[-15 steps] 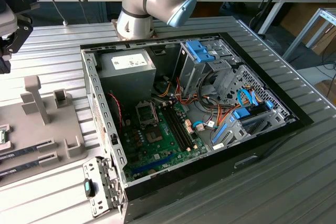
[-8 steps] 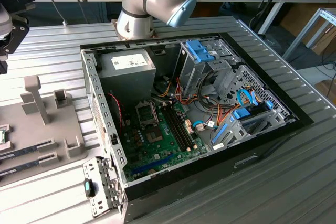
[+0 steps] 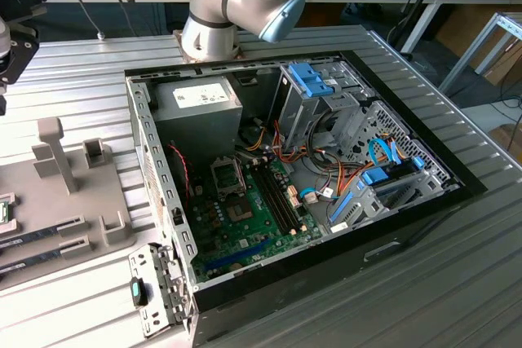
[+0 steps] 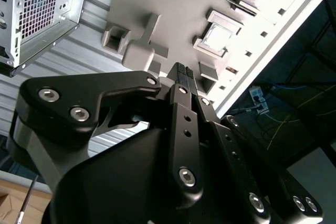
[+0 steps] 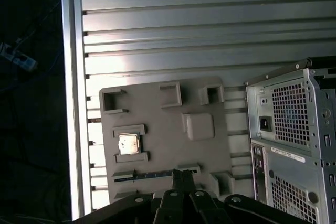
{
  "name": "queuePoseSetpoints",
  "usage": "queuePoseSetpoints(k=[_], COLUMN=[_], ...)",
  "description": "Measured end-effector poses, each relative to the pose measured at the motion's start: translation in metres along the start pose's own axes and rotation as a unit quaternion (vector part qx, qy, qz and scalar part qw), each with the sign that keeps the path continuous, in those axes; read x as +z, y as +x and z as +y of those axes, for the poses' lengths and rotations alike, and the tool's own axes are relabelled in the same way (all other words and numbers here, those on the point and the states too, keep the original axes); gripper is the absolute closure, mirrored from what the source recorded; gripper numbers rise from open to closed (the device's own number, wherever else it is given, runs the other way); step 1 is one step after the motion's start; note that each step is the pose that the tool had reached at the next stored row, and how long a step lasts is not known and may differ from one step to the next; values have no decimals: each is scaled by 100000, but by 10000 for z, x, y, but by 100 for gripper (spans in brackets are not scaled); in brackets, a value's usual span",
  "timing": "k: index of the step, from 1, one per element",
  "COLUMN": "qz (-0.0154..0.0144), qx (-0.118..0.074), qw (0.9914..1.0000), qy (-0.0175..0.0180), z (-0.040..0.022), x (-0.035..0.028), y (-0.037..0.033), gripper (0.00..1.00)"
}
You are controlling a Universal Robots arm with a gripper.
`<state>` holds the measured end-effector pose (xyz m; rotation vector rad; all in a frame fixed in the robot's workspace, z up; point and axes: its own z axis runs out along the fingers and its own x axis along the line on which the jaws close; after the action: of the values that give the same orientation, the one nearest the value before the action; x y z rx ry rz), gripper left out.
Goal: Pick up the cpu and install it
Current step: 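Reach for the cpu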
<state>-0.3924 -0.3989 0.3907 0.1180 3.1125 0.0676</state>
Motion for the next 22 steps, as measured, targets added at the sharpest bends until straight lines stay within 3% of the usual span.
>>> queuePoseSetpoints(k=[22], qz=[-1], qx=[2], qw=[100000], qy=[1], z=[-12], x=[2], y=[156], gripper=[89])
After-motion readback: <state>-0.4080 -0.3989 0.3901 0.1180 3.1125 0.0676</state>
